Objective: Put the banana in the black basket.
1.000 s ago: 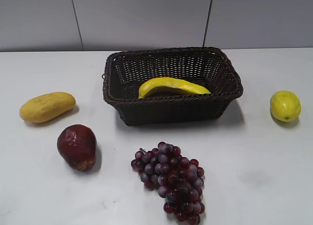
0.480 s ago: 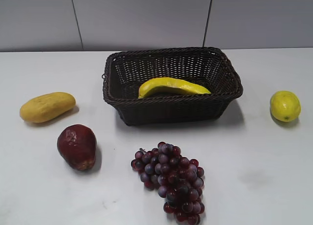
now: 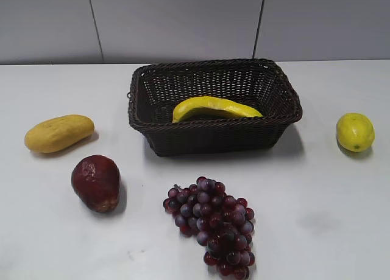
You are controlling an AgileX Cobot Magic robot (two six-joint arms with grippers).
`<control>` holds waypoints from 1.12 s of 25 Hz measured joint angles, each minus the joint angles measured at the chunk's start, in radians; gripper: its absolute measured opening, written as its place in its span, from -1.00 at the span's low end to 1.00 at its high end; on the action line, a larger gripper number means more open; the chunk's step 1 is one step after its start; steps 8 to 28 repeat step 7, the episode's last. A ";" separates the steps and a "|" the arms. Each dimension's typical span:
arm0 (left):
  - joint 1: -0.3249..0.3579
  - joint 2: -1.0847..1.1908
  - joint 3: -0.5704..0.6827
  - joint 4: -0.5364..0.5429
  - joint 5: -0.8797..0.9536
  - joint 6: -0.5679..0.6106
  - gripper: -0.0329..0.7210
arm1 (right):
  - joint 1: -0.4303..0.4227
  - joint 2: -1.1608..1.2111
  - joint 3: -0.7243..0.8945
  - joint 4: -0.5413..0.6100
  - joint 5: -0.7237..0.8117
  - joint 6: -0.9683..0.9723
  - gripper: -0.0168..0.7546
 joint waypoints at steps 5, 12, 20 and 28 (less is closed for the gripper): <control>0.000 0.000 0.000 0.000 0.000 0.000 0.47 | 0.000 -0.026 0.000 -0.001 0.001 0.000 0.58; 0.000 0.000 0.000 0.000 0.000 0.000 0.47 | 0.000 -0.026 0.000 -0.001 0.001 0.000 0.58; 0.000 0.000 0.000 0.000 0.000 0.000 0.47 | 0.000 -0.026 0.000 -0.001 0.001 0.000 0.58; 0.000 0.000 0.000 0.000 0.000 0.000 0.47 | 0.000 -0.026 0.000 -0.001 0.001 0.000 0.58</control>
